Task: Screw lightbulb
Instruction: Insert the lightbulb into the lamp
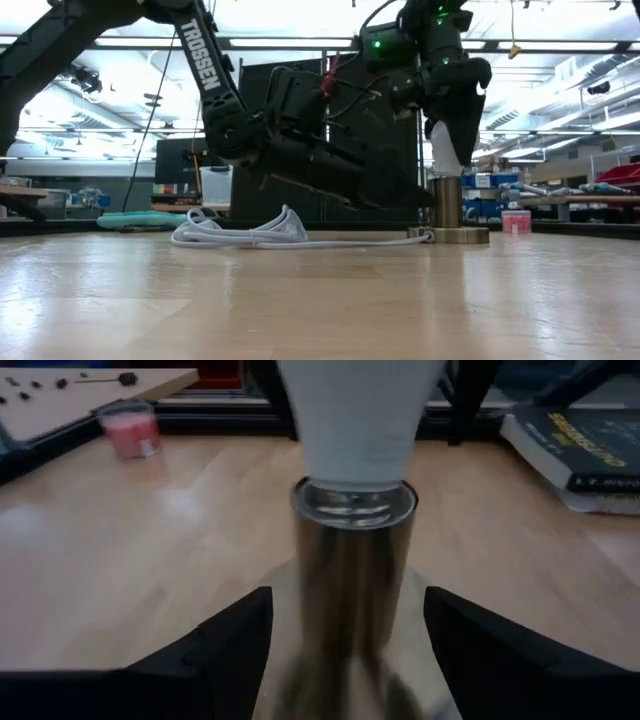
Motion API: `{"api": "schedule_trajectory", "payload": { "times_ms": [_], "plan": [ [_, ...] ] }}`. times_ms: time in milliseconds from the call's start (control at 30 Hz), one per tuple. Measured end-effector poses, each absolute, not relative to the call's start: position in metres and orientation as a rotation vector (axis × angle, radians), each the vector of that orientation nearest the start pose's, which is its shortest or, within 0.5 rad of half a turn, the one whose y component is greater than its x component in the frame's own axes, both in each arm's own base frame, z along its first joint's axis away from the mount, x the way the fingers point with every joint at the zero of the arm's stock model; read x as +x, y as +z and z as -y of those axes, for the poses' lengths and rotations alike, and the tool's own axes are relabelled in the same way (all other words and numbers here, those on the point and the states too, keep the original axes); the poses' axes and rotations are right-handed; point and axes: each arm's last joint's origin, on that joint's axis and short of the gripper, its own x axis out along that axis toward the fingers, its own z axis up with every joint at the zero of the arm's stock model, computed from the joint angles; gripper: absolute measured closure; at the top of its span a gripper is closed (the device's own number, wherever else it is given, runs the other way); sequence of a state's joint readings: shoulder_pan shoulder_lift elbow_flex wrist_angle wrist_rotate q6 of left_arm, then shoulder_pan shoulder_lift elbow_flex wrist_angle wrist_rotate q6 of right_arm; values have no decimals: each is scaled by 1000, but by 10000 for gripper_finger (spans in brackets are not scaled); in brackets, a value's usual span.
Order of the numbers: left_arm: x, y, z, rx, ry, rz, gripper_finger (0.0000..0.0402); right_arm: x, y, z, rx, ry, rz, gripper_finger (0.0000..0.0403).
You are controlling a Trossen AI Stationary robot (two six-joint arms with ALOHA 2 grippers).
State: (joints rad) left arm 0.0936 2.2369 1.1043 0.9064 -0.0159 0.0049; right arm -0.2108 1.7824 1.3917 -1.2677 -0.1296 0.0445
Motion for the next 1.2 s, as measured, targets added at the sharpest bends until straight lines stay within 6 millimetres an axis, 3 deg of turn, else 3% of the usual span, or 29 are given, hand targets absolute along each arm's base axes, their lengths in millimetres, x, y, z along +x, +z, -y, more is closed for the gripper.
{"api": "schedule_trajectory", "payload": {
  "times_ms": [233, 500, 867, 1200],
  "plan": [
    [448, 77, -37, 13, 89, -243, 135, 318, 213, 60, 312, -56, -1686, 136],
    [449, 80, -38, 16, 107, -217, 142, 323, 231, 60, 275, -69, -1592, 137],
    [449, 80, -37, 18, 84, -221, 215, 325, 229, 54, 245, -66, -1606, 135],
    [449, 79, -37, 28, 78, -228, 210, 325, 242, 54, 227, -72, -1618, 134]
  ]
}}
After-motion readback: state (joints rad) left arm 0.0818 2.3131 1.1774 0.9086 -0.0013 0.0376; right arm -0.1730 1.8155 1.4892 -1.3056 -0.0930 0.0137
